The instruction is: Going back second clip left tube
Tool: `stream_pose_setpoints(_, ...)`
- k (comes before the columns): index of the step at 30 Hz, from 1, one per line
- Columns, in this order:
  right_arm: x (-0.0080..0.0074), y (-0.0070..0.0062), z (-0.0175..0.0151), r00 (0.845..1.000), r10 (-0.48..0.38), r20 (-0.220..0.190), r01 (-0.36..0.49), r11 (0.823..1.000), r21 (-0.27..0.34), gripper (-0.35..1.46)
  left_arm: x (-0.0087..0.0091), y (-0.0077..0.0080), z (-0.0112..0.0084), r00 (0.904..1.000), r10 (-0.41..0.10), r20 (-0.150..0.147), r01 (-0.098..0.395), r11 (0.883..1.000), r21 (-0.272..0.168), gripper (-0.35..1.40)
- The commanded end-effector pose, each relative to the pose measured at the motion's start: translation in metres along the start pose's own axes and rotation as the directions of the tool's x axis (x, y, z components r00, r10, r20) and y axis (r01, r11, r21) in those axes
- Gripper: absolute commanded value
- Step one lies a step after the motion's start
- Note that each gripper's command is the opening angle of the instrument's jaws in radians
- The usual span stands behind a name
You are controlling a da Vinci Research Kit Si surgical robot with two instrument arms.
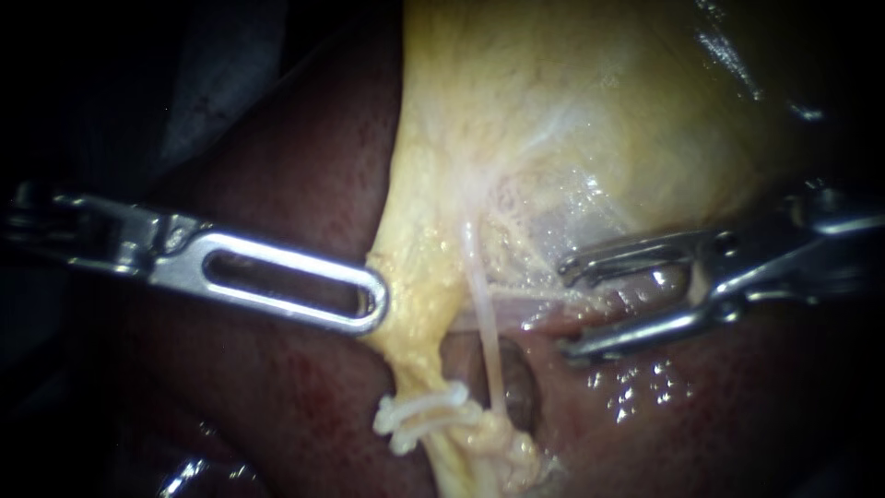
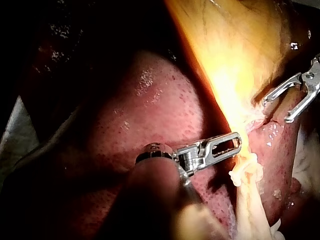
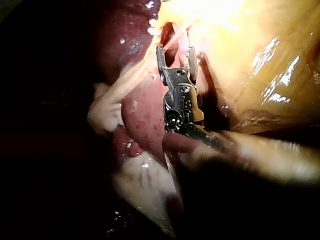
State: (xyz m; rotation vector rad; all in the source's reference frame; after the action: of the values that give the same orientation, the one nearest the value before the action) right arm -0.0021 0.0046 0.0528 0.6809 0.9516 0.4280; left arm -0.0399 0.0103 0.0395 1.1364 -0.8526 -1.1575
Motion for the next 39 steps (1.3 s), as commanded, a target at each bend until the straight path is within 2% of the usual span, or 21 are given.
stream_pose_setpoints(1,0.0001,0.0,-0.0005,1.0,-0.001,-0.002,0.001,1.0,-0.008,0.45,0.0,0.0,0.0,1.0,0.0,0.0,0.0,1.0,0.001,-0.35)
stream_pose_setpoints(12,0.0001,0.0001,-0.0011,1.0,0.002,-0.008,-0.002,1.0,-0.024,0.46,-0.0002,0.0002,0.0001,1.0,0.0,0.003,0.0,1.0,-0.001,-0.35)
stream_pose_setpoints(17,0.0001,0.0,-0.0011,1.0,-0.004,-0.008,0.004,1.0,-0.024,0.46,-0.0003,0.0012,0.0007,1.0,0.003,0.007,-0.003,1.0,-0.006,-0.35)
stream_pose_setpoints(24,0.0001,0.0,-0.0011,1.0,-0.004,-0.008,0.004,1.0,-0.024,0.46,-0.0006,0.003,0.0041,0.9996,0.011,0.027,-0.01,1.0,-0.025,-0.35)
stream_pose_setpoints(29,0.0001,0.0,-0.0012,1.0,-0.004,-0.007,0.004,1.0,-0.024,0.46,-0.001,0.0039,0.007,0.9997,0.014,0.021,-0.013,1.0,-0.028,-0.35)
stream_pose_setpoints(33,0.0,0.0,-0.0013,1.0,-0.005,-0.007,0.004,1.0,-0.023,0.46,-0.0014,0.0042,0.0082,0.9997,0.014,0.018,-0.013,0.999,-0.029,-0.35)
stream_pose_setpoints(39,0.0,0.0,-0.0013,1.0,-0.005,-0.007,0.004,1.0,-0.023,0.46,-0.0017,0.0047,0.0089,0.9997,0.015,0.019,-0.015,0.999,-0.031,-0.35)
